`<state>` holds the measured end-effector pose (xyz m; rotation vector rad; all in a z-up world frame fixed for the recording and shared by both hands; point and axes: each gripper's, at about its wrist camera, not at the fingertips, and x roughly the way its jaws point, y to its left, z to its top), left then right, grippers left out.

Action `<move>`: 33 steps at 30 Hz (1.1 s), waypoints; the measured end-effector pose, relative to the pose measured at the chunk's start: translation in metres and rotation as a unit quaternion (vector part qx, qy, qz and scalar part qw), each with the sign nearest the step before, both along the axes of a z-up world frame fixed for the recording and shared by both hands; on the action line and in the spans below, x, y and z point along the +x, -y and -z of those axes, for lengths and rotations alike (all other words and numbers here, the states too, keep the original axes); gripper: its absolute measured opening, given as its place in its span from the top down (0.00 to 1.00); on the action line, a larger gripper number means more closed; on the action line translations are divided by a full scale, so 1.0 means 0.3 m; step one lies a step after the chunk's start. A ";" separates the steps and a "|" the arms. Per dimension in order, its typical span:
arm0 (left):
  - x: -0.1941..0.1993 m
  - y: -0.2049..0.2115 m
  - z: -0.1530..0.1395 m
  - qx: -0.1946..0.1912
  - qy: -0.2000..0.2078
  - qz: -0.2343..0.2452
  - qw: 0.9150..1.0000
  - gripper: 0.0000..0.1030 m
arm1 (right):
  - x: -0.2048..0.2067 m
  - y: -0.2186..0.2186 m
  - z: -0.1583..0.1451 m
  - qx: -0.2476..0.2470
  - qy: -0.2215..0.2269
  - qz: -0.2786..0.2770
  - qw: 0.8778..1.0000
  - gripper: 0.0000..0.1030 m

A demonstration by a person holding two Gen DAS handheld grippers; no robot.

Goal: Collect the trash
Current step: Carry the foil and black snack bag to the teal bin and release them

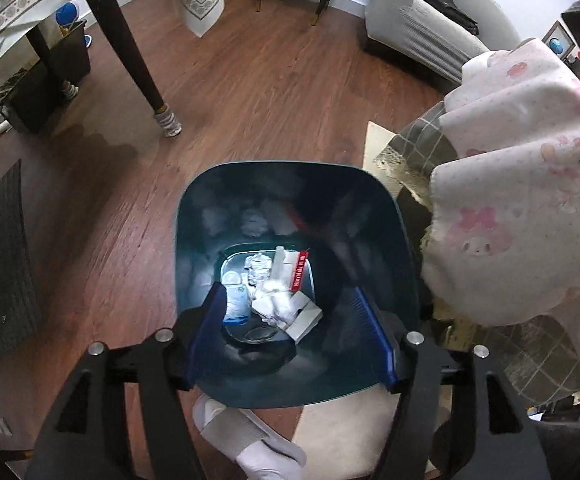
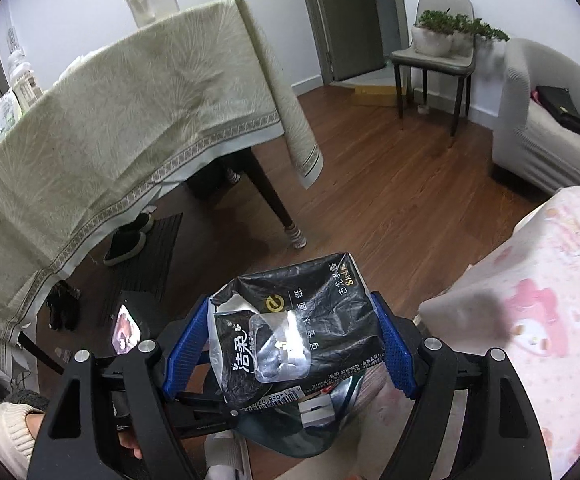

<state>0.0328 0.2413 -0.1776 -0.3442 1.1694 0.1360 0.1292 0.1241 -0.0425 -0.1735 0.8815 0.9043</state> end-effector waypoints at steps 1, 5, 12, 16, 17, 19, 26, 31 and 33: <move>-0.006 -0.011 -0.003 0.000 0.000 -0.001 1.000 0.35 | 0.000 -0.008 0.008 -0.001 -0.003 0.000 1.000 0.24; -0.028 -0.056 -0.032 -0.003 0.016 -0.013 1.000 0.36 | -0.003 -0.031 0.030 -0.007 -0.008 -0.003 1.000 0.24; -0.059 -0.103 -0.077 -0.006 0.038 -0.024 0.999 0.38 | -0.005 -0.090 0.092 -0.023 -0.021 -0.007 0.999 0.24; -0.073 -0.126 -0.094 -0.005 0.046 -0.031 0.998 0.42 | 0.001 -0.111 0.120 -0.027 -0.030 -0.005 0.999 0.24; -0.078 -0.133 -0.100 -0.004 0.048 -0.033 0.998 0.43 | 0.004 -0.117 0.130 -0.028 -0.033 -0.003 0.999 0.24; -0.086 -0.148 -0.115 -0.005 0.054 -0.038 0.998 0.45 | 0.004 -0.129 0.145 -0.033 -0.034 -0.003 0.999 0.24; -0.119 -0.202 -0.199 0.002 0.088 -0.062 0.994 0.51 | -0.004 -0.175 0.224 -0.045 -0.056 -0.007 0.997 0.24; -0.128 -0.216 -0.270 -0.002 0.116 -0.070 0.991 0.60 | -0.016 -0.199 0.303 -0.075 -0.065 -0.011 0.995 0.24; -0.126 -0.209 -0.298 -0.005 0.128 -0.068 0.989 0.63 | -0.020 -0.204 0.332 -0.090 -0.065 -0.012 0.994 0.24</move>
